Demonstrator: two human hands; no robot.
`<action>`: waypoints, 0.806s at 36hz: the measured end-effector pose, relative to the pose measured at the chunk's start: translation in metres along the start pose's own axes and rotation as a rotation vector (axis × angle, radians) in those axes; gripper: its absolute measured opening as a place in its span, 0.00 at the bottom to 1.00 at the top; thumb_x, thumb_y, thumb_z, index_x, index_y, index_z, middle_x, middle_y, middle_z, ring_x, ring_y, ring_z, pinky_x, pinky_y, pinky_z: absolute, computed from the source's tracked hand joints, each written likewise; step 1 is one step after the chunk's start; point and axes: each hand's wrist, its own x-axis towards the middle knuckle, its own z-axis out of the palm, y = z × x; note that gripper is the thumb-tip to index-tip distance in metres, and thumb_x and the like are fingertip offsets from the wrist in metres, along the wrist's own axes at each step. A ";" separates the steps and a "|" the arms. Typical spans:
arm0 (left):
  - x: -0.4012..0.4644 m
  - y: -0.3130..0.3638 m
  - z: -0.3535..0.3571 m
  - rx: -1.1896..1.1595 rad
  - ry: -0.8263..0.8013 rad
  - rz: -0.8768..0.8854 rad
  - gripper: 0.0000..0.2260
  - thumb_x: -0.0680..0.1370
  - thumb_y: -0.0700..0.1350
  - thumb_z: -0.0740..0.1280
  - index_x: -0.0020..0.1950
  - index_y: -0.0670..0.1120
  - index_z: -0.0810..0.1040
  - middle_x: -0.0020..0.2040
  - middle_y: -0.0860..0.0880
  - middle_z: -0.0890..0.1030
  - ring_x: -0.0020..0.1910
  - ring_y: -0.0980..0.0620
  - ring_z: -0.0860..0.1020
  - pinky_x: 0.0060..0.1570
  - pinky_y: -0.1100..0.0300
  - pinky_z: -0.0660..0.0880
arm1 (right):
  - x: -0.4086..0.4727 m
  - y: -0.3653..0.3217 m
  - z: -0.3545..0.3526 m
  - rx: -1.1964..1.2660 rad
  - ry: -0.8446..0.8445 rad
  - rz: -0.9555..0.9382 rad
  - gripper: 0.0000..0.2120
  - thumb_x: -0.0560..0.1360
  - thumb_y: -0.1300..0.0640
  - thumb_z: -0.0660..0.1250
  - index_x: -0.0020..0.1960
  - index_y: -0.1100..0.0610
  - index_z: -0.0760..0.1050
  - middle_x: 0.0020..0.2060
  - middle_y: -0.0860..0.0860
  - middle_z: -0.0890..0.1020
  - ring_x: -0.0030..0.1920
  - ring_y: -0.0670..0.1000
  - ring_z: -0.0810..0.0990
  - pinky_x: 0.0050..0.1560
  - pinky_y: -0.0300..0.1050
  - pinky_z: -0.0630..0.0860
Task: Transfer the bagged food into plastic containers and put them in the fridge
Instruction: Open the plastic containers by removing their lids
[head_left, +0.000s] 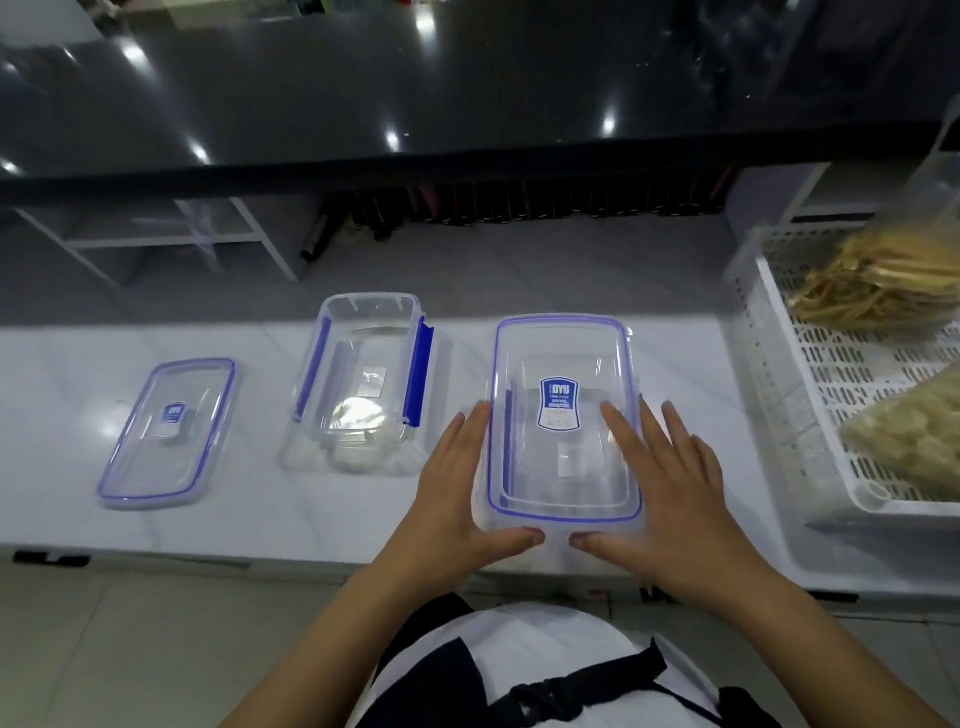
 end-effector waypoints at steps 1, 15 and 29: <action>-0.001 0.001 -0.007 -0.009 0.018 0.011 0.48 0.68 0.68 0.73 0.78 0.69 0.44 0.79 0.67 0.53 0.80 0.59 0.53 0.76 0.39 0.62 | 0.003 -0.008 -0.002 -0.010 0.014 -0.015 0.56 0.61 0.18 0.57 0.75 0.34 0.27 0.79 0.44 0.32 0.76 0.46 0.25 0.77 0.56 0.35; -0.079 -0.099 -0.199 0.061 0.255 -0.082 0.52 0.62 0.66 0.77 0.79 0.70 0.49 0.79 0.69 0.52 0.79 0.64 0.51 0.75 0.53 0.57 | 0.087 -0.206 0.056 -0.035 -0.047 -0.303 0.50 0.67 0.21 0.55 0.75 0.33 0.27 0.80 0.46 0.35 0.76 0.48 0.25 0.75 0.57 0.30; -0.111 -0.276 -0.332 0.071 0.192 -0.168 0.50 0.61 0.67 0.77 0.76 0.73 0.52 0.73 0.77 0.56 0.73 0.72 0.58 0.72 0.62 0.63 | 0.173 -0.380 0.207 0.003 -0.150 -0.257 0.50 0.68 0.23 0.58 0.74 0.33 0.26 0.80 0.47 0.34 0.79 0.52 0.32 0.77 0.55 0.40</action>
